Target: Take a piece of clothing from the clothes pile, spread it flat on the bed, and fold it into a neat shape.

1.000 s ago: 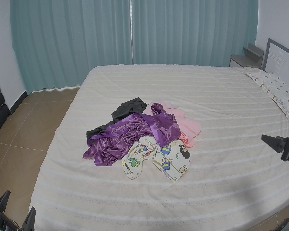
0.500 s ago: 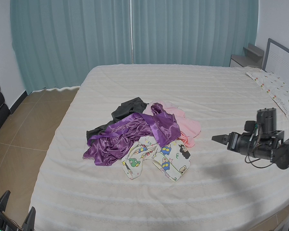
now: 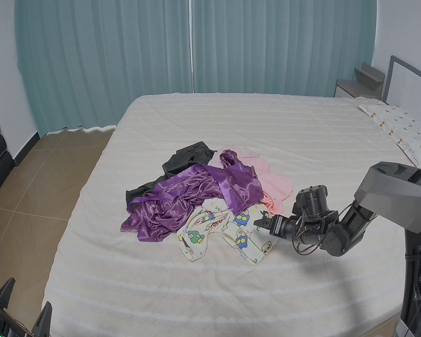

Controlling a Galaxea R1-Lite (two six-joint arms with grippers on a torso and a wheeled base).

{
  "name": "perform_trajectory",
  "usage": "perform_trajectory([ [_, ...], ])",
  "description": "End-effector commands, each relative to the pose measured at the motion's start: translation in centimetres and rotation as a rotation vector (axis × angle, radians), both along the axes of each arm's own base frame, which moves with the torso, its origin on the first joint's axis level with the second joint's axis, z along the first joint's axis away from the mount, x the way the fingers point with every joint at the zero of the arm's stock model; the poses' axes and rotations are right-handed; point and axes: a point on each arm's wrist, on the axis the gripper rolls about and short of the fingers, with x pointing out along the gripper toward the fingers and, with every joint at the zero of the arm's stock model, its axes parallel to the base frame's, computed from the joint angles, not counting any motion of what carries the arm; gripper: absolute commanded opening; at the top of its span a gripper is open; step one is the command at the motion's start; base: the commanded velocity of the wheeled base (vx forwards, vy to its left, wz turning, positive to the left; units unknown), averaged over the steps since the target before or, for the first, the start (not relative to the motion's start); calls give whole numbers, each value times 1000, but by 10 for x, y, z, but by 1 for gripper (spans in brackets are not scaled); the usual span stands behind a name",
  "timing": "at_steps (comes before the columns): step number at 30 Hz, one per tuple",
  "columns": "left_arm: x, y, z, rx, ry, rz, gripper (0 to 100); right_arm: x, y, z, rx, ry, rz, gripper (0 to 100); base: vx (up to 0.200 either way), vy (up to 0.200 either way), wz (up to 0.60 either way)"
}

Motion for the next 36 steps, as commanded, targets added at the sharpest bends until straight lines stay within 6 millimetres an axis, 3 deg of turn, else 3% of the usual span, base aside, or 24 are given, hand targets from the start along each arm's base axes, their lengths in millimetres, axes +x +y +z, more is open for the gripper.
perform_trajectory([
  [1, 0, 0, -5, 0, 2, 0, 100, 2, 7, -15, -13, 30, 14, 100, 0, 0, 0],
  [16, 0, 0, -5, 0, 2, 0, 100, 4, 45, -14, -24, 51, 95, 100, 0, 0, 0],
  [19, 0, 0, -5, 0, 2, 0, 100, 6, 56, -22, -57, 75, 99, 100, 0, 0, 0],
  [20, 0, 0, -5, 0, 2, 0, 100, 6, 60, -26, -77, 73, 88, 0, 0, 0, 0],
  [22, 0, 0, -5, 0, 2, 0, 100, 6, 64, -35, -121, 63, 59, 0, 0, 0, 0],
  [30, 0, 0, -5, 0, 2, 0, 100, 4, 61, -32, -134, 54, 28, 0, 0, 0, 0],
  [33, 0, 0, -5, 0, 2, 0, 100, 0, 58, -25, -130, 58, 26, 0, 0, 0, 0],
  [36, 0, 0, -5, 0, 2, 0, 100, -16, 51, -6, -123, 60, 40, 0, 0, 0, 0],
])
